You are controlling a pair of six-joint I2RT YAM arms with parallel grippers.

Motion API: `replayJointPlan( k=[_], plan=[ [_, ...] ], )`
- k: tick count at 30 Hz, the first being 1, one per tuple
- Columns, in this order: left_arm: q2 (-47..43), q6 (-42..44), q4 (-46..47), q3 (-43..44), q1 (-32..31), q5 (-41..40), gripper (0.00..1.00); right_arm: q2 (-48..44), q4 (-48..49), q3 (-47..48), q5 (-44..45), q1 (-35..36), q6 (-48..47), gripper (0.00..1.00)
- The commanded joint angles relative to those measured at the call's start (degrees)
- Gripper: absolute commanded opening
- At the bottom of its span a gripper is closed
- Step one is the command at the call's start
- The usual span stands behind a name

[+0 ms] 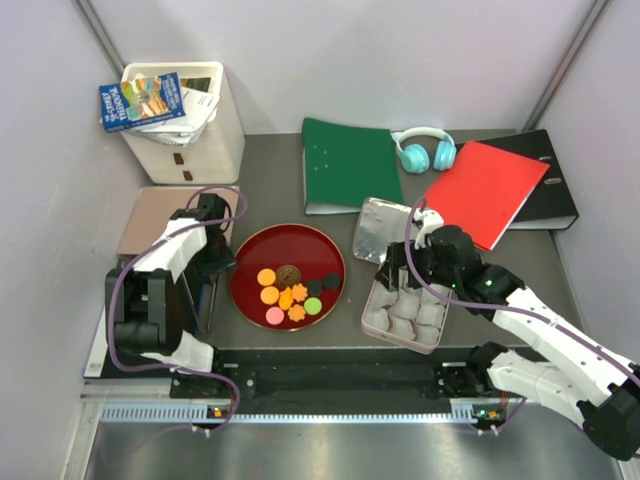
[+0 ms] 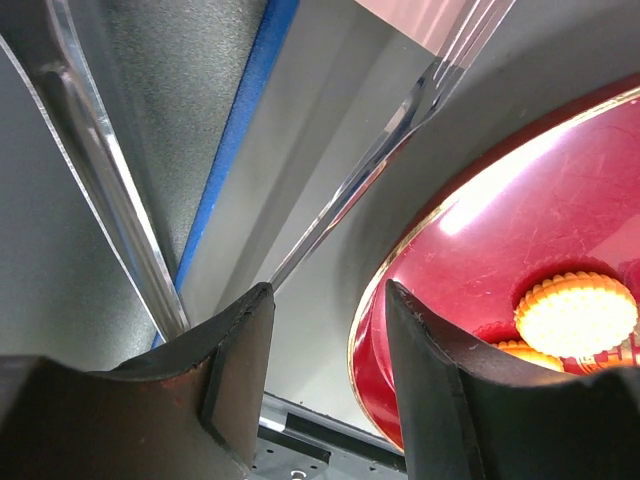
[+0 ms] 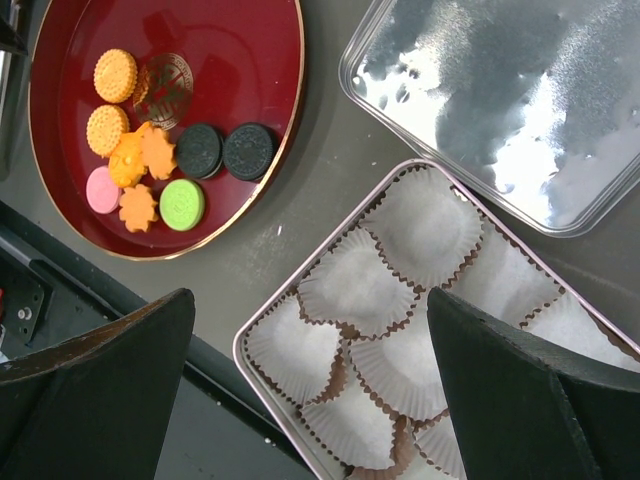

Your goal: Pack the cookies

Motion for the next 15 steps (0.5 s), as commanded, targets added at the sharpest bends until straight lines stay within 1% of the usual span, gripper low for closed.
replayJointPlan(
  k=[1, 8, 12, 13, 15],
  plan=[
    [-3.5, 0.1, 0.4, 1.2, 0.5, -0.8, 0.54, 0.0, 1.7, 1.2, -0.1, -0.2, 0.1, 0.99],
    [1.4, -0.6, 2.2, -1.3, 1.9, -1.8, 0.53, 0.1, 1.8, 1.2, -0.3, -0.2, 0.2, 0.99],
    [3.6, -0.9, 3.8, -1.7, 2.2, -1.7, 0.49, 0.0, 0.9, 1.5, -0.2, -0.2, 0.2, 0.99],
    [3.7, -0.8, 4.0, -1.6, 3.6, -1.9, 0.49, -0.2, 0.8, 1.5, 0.0, -0.3, 0.0, 0.99],
    [4.4, -0.6, 4.4, -1.6, 3.9, -2.1, 0.47, -0.5, 0.7, 1.5, 0.3, -0.2, 0.1, 0.99]
  ],
)
